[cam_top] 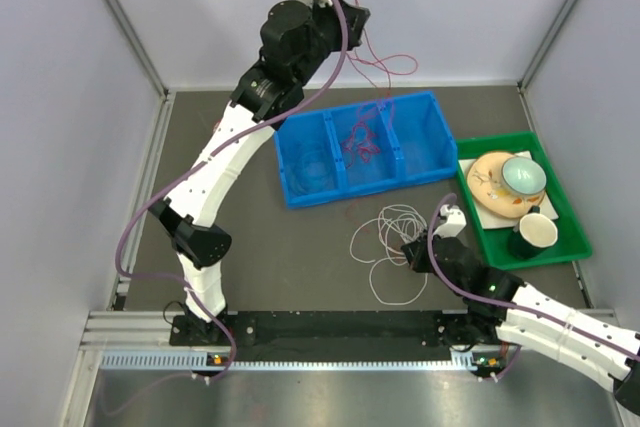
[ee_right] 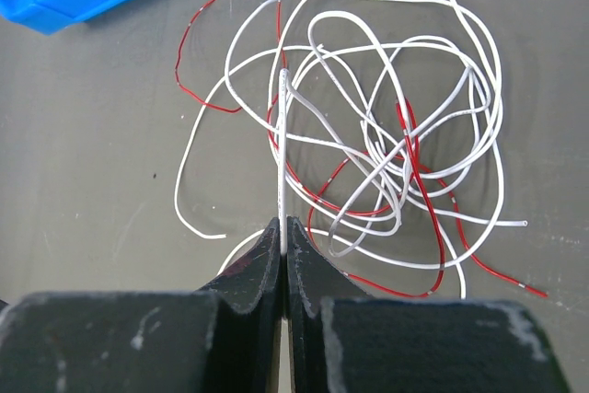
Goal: Untangle the cables
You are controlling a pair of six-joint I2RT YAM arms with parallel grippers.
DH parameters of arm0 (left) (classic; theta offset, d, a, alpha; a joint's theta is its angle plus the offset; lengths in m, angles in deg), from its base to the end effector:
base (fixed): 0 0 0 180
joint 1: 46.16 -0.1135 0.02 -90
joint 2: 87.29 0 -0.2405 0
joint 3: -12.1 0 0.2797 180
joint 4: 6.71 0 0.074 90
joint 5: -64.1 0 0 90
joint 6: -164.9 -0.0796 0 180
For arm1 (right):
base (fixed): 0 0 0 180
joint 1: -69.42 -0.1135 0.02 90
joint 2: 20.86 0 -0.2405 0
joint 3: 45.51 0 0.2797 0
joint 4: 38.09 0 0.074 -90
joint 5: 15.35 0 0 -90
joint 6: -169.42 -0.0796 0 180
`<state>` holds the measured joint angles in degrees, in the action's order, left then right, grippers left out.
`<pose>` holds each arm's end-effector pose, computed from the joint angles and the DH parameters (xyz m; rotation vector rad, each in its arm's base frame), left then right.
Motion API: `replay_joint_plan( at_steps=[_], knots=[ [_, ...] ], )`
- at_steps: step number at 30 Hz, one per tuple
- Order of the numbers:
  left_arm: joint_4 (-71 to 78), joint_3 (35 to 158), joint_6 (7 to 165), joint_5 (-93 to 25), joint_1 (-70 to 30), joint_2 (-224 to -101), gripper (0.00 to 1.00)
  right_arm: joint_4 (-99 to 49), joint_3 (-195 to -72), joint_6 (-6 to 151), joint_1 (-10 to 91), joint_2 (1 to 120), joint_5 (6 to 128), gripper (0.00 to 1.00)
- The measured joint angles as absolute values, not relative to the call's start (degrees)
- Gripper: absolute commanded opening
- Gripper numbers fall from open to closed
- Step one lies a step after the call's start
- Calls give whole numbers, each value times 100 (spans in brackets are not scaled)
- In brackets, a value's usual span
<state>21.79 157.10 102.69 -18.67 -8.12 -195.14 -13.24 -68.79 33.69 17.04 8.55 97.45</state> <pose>0.3747 -0.2804 0.5343 0.0237 1.4770 -0.8534 0.1556 0.1514 0.1259 0.1182 2.1232 0.6241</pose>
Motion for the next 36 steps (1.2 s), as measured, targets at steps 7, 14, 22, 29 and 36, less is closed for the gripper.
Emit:
replay_joint_plan(
  at_steps=[7,14,22,29,36],
  knots=[
    [2081,15618,10402,-2055,-812,-19516,0,-1317,-6879,3325,1704,848,9745,0],
    [1926,14930,10553,-2164,-812,-19514,0,-1284,-6879,3319,1704,848,9745,0],
    [1771,14425,10653,-2204,-812,-19503,0,-1278,-6879,3314,1704,848,9745,0],
    [1661,14180,10680,-2204,-812,-19503,0,-1278,-6879,3312,1704,848,9743,0],
    [1462,13673,10754,-2169,-812,-19433,0,-1278,-6877,3312,1704,848,9739,0]
  ],
)
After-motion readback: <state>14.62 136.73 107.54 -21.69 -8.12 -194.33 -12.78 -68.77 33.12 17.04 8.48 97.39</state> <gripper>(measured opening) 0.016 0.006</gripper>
